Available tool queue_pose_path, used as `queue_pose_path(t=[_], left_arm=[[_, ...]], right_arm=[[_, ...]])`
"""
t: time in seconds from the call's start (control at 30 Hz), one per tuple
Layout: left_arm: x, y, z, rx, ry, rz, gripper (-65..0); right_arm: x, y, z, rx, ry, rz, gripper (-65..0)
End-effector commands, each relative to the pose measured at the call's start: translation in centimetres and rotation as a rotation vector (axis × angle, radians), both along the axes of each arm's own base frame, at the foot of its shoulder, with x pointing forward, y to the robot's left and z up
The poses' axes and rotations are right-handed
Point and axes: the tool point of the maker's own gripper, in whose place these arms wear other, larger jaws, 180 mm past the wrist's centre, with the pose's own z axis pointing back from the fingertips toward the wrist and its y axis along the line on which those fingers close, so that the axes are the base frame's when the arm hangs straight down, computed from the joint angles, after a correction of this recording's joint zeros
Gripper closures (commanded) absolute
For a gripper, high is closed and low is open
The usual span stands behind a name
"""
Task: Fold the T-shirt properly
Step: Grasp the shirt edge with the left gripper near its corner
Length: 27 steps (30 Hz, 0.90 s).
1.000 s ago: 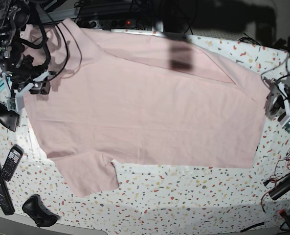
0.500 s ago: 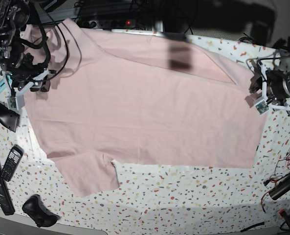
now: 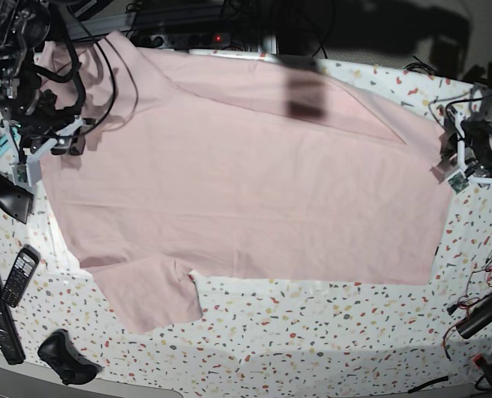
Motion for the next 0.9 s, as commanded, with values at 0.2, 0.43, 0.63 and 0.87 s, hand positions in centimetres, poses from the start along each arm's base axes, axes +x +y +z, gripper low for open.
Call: queue_pose_path(t=[0.2, 0.43, 0.63, 0.87], left_arm=[[-0.3, 0.4, 0.2, -0.043, 0.034, -0.013, -15.0], [-0.3, 0.0, 0.3, -0.069, 0.033, -0.007, 0.0], [-0.2, 0.3, 1.1, -0.072, 0.026, -0.014, 0.0], [-2.0, 0.3, 3.5, -0.074, 0.06, -0.064, 0.0]], right_arm=[[0.7, -0.2, 1.3, -0.017, -0.044, 0.012, -18.0], [0.7, -0.2, 1.3, -0.017, -0.044, 0.011, -18.0], [0.7, -0.2, 1.2, -0.018, -0.043, 0.012, -18.0], [0.7, -0.2, 1.2, -0.018, -0.042, 0.014, -18.0]])
